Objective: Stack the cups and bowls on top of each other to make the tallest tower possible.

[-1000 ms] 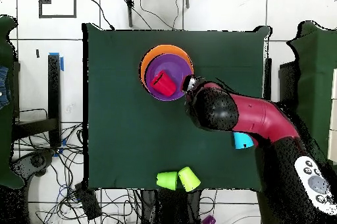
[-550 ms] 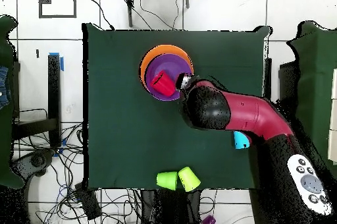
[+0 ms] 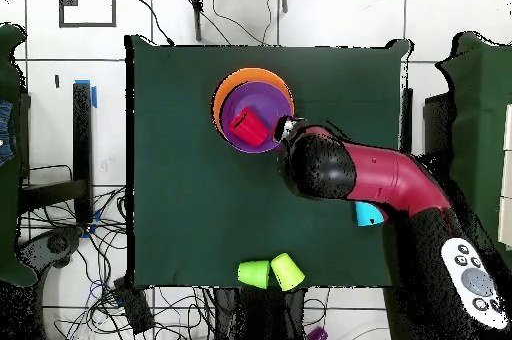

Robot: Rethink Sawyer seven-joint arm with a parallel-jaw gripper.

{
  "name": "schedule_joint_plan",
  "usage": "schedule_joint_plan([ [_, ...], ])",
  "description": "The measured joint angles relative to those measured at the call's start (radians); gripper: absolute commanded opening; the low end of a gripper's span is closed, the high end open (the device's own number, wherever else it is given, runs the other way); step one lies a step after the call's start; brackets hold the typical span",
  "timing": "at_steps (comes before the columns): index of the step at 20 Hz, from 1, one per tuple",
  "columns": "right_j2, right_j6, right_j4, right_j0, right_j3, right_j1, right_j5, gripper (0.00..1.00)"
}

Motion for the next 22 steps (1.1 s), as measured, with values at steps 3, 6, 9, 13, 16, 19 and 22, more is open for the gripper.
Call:
schedule_joint_plan([
  [3, 0.0, 0.0, -0.016, -0.016, -0.001, 0.0, 0.022, 1.0],
  [6, -0.002, 0.0, -0.024, -0.048, -0.004, -0.007, 0.071, 1.0],
  [9, -0.004, 0.0, -0.026, -0.08, -0.005, -0.016, 0.113, 1.0],
  [13, -0.03, 0.0, -0.052, -0.092, -0.013, -0.026, 0.141, 1.0],
  [16, -0.042, 0.0, -0.074, -0.092, -0.014, -0.03, 0.141, 1.0],
  [19, -0.041, 0.0, -0.088, -0.098, -0.014, -0.03, 0.141, 1.0],
  [22, -0.041, 0.0, -0.089, -0.107, -0.019, -0.027, 0.141, 1.0],
])
